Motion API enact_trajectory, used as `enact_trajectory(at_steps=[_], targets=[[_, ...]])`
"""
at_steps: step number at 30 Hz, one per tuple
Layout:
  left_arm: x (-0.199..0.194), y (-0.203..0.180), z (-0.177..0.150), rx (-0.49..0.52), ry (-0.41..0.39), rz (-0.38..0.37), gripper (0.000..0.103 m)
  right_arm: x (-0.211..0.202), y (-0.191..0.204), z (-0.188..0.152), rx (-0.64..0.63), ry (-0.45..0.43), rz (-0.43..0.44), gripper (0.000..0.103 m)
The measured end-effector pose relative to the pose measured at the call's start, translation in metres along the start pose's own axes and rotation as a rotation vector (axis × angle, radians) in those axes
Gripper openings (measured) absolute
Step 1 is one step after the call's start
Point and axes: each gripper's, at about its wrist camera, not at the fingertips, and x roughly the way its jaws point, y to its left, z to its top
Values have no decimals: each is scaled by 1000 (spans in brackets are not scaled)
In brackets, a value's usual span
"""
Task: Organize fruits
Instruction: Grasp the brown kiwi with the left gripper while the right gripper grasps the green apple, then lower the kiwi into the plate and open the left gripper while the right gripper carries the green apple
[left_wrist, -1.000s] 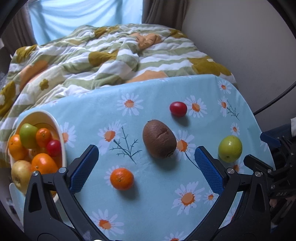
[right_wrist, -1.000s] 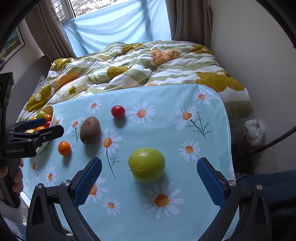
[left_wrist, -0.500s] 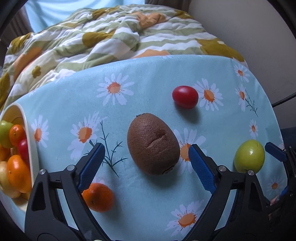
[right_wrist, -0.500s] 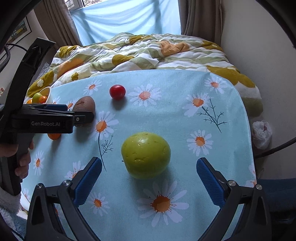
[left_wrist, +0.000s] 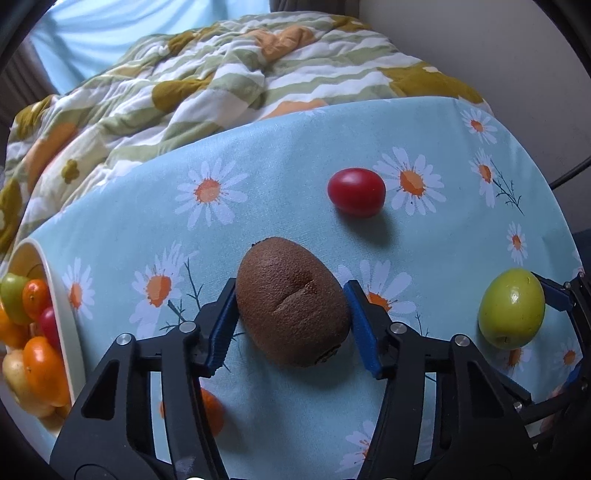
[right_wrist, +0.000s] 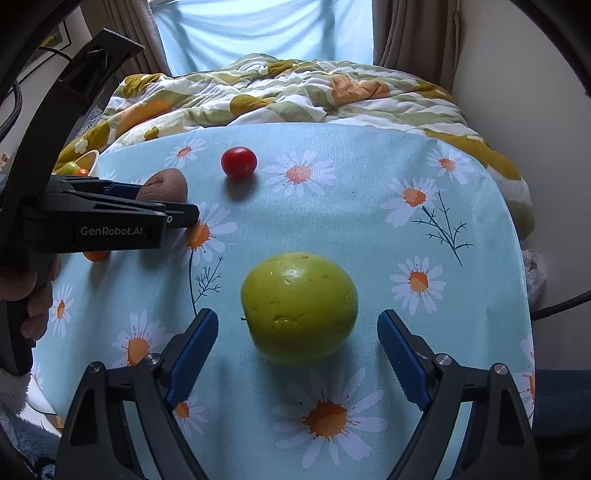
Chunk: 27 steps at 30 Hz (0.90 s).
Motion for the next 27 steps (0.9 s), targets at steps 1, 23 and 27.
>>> enact_trajectory(at_steps=[1,23,27], targets=[[0,0,0,0,-2,-1,61,0,0,1,-2,-2,0,85],[-12,12,-17,-56,-18,-16,57,8,1,8,-44,13,-9,52],[-19,16,-20,-77,-33,-21,57,3,3,9,-52,1,-6,52]])
